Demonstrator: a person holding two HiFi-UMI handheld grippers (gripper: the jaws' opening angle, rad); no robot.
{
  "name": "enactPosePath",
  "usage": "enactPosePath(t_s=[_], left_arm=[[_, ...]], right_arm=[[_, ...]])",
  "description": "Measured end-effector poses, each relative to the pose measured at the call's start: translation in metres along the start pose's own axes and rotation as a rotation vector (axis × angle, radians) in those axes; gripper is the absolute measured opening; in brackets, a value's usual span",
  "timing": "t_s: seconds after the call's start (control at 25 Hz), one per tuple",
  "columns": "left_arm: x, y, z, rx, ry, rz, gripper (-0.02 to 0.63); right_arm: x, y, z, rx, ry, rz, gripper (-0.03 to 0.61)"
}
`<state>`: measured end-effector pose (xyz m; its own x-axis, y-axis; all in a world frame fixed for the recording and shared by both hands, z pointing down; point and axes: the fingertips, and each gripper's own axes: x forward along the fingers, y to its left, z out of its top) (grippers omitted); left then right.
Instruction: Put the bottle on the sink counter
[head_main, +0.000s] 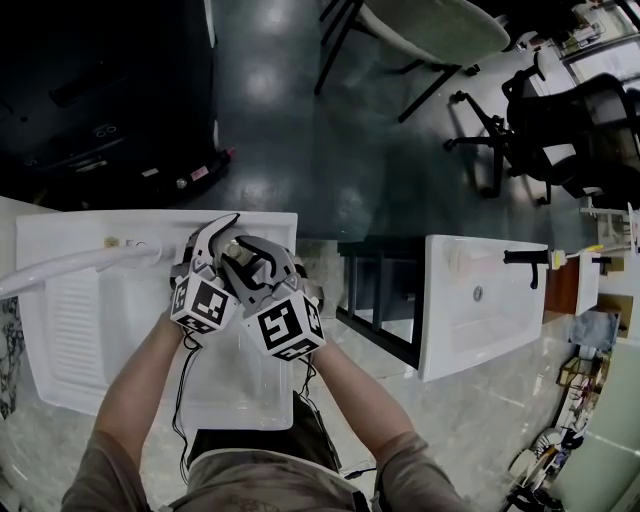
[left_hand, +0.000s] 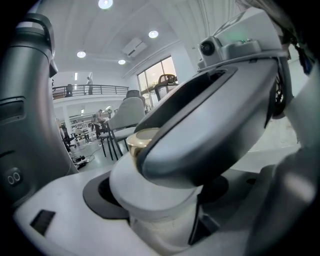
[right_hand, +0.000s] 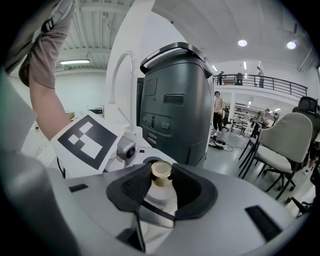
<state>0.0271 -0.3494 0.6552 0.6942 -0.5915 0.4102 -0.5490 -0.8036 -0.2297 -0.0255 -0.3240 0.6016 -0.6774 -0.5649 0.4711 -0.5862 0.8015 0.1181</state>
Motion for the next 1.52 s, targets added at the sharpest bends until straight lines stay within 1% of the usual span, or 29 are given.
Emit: enactPosePath(t_s=[0.24, 0.4, 0.52, 0.68, 0.76, 0.84, 0.92, 0.96, 1.0, 1.12, 1.2, 1.28, 1.36, 1.44, 1.52], left_arm=[[-0.005, 0.005, 0.005, 0.001, -0.044, 0.048, 0.345], [-0.014, 0.006, 0.007, -0.060, -0.091, 0.060, 0.345], [-0.021, 0.007, 0.009, -0.090, -0.102, 0.073, 0.345], [-0.026, 0.008, 0.013, -0.097, -0.100, 0.079, 0.345], [-0.028, 0.008, 0.013, -0.096, -0.088, 0.075, 0.347], [-0.031, 0.005, 0.013, -0.082, -0.071, 0.066, 0.347], [-0.034, 0.003, 0.017, -0.063, -0.065, 0.061, 0.345], [-0.036, 0.004, 0.020, -0.060, -0.068, 0.064, 0.347], [-0.038, 0.005, 0.023, -0.062, -0.074, 0.070, 0.347], [-0.047, 0.012, 0.033, -0.093, -0.097, 0.091, 0.345], [-0.055, 0.011, 0.040, -0.113, -0.108, 0.088, 0.345], [-0.064, 0.007, 0.053, -0.104, -0.126, 0.082, 0.345], [-0.074, 0.004, 0.071, -0.098, -0.164, 0.078, 0.345], [-0.084, 0.004, 0.087, -0.123, -0.199, 0.081, 0.344], [-0.095, 0.007, 0.098, -0.153, -0.218, 0.097, 0.344]], right_arm=[[0.003, 0.000, 0.002, -0.004, 0.000, -0.010, 0.135], [0.004, -0.003, -0.001, 0.048, 0.002, -0.013, 0.135], [0.003, -0.004, -0.002, 0.062, 0.000, -0.009, 0.135], [0.002, -0.006, -0.001, 0.070, 0.000, -0.014, 0.138], [0.002, -0.006, -0.001, 0.064, 0.000, -0.029, 0.146], [0.003, -0.004, -0.001, 0.063, -0.001, -0.026, 0.152], [0.002, -0.004, 0.002, 0.079, -0.012, -0.017, 0.185], [0.001, -0.005, 0.005, 0.092, -0.023, -0.017, 0.206], [0.000, -0.007, 0.008, 0.106, -0.037, -0.019, 0.209], [-0.009, -0.014, 0.021, 0.137, -0.070, -0.039, 0.210], [-0.020, -0.018, 0.032, 0.143, -0.089, -0.058, 0.210], [-0.034, -0.022, 0.043, 0.138, -0.107, -0.070, 0.209], [-0.047, -0.026, 0.053, 0.130, -0.115, -0.066, 0.204], [-0.061, -0.029, 0.063, 0.127, -0.134, -0.070, 0.193], [-0.075, -0.032, 0.074, 0.124, -0.160, -0.088, 0.161]])
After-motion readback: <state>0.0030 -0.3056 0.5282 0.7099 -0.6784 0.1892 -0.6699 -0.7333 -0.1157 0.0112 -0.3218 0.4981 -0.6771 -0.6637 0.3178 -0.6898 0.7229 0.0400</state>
